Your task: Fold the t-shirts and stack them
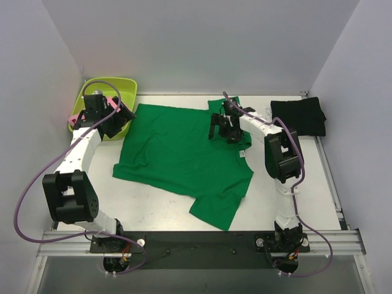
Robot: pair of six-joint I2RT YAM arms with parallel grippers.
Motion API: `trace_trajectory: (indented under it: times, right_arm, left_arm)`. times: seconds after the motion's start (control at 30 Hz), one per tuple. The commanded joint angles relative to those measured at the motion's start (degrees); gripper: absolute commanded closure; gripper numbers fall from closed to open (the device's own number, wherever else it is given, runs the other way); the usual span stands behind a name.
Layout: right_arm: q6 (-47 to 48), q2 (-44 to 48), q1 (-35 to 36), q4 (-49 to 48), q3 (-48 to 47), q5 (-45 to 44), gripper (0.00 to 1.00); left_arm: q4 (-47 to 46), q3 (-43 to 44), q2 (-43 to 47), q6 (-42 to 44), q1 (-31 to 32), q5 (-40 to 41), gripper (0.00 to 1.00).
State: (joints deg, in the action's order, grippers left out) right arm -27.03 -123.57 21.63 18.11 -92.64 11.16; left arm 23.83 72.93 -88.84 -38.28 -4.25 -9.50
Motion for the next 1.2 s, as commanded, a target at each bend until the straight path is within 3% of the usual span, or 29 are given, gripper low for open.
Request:
trace_trajectory:
  times: [0.0, 0.53, 0.83, 0.93, 1.17]
  right_arm:
    - [2.2, -4.7, -3.6, 6.6, -3.9, -2.4, 0.0]
    - [4.5, -19.7, -13.4, 20.7, -34.1, -1.5, 0.0]
    - [6.7, -20.5, -14.2, 21.2, -41.7, -1.0, 0.0]
    - [6.6, -15.2, -13.8, 18.3, -37.9, -0.2, 0.0]
    - [6.6, 14.0, -6.5, 3.2, -3.8, -8.6, 0.0]
  left_arm:
    - [-1.5, -0.1, 0.9, 0.8, -0.3, -0.8, 0.02]
    - [-3.4, -7.3, 0.9, 1.1, 1.3, -0.9, 0.03]
    - [-4.0, -14.8, 6.4, 0.2, 3.8, 4.3, 0.02]
    - [-3.4, -15.7, 8.4, 0.1, 5.7, 4.7, 0.02]
    - [-0.6, -18.9, 14.6, 0.4, 10.8, 6.3, 0.03]
